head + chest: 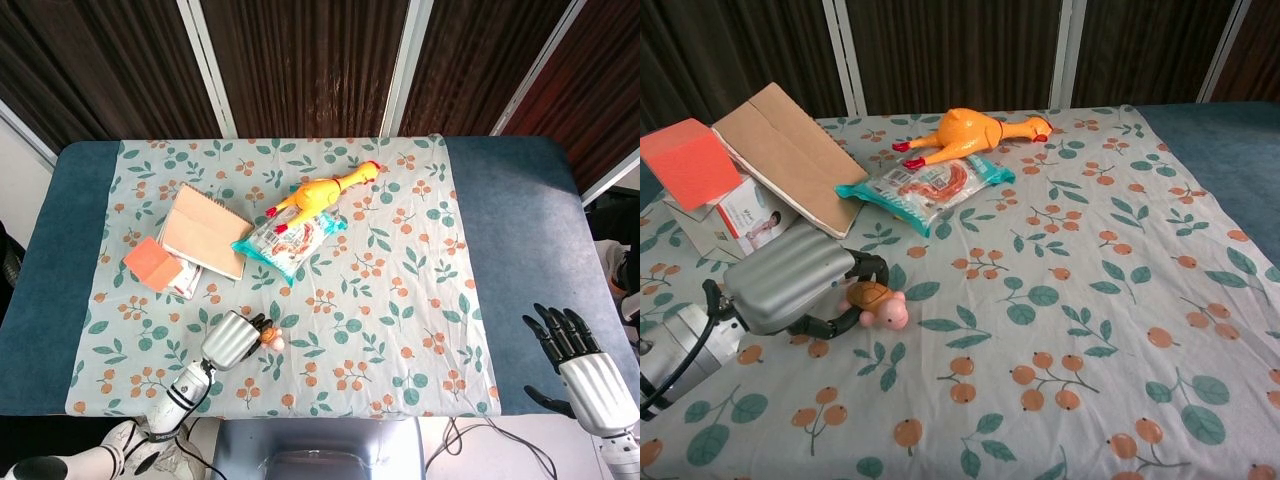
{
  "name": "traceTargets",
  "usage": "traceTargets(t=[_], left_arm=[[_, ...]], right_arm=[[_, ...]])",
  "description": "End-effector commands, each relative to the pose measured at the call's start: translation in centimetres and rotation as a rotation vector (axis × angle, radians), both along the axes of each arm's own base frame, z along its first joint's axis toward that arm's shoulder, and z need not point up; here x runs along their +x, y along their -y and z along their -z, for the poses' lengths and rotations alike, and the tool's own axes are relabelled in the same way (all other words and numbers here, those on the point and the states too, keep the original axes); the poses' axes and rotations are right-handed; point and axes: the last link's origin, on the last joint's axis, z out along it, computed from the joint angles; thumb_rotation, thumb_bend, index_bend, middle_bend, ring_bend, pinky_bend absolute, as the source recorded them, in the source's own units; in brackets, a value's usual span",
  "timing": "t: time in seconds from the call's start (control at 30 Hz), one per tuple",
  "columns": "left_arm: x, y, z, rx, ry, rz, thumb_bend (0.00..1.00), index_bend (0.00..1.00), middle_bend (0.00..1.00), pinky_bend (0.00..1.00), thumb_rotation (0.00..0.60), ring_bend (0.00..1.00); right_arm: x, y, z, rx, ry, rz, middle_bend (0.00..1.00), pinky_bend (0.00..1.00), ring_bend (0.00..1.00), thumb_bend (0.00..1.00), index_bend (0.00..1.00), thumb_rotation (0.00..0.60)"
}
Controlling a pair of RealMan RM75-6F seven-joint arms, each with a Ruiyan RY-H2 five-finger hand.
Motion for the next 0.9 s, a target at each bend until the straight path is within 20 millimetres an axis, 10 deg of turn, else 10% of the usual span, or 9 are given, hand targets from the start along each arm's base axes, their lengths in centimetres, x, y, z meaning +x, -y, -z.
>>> traceTargets(t=[0.03,0.17,0.3,0.53,0.9], left_arm=[[-0.43,-0.1,0.2,-0.014,-0.032,-0.002,0.45,0.64,0.65,0.96,0.6,0.89],[-0.59,-0.02,0.2,-0.043,-0.061,-0.025,0.46,0.29,0.33,0.95,0.6,0.87],[-0.64,0.04,0.12,-0.059,-0.079,-0.044,0.46,0.23,0.19,0.96,0.6,0.89],[-0.23,0.21,-0.1,-0.062,-0.079,-0.046,0.46,0.16,0.18,0.99,0.6,0.92],[-0.05,0.47,-0.26,-0.049,-0.072,-0.011,0.45,0.37,0.29,1.0,0.6,0.93]], right_arm=[[-0.01,0.0,-0.04,-0.002,0.001,0.001,0.0,0.0,0.0,0.12,0.0,0.6],[-0.12,-0.05,-0.17,-0.007,-0.001,0.012,0.0,0.0,0.0,0.12,0.0,0.6],[-0.12,-0.05,-0.3,-0.012,0.001,0.019,0.0,0.0,0.0,0.12,0.0,0.6],[-0.17,-0.07,-0.3,-0.015,-0.003,0.024,0.0,0.0,0.0,0.12,0.0,0.6],[-0.19,-0.18,-0.37,-0.021,0.001,0.023,0.0,0.0,0.0,0.12,0.0,0.6]])
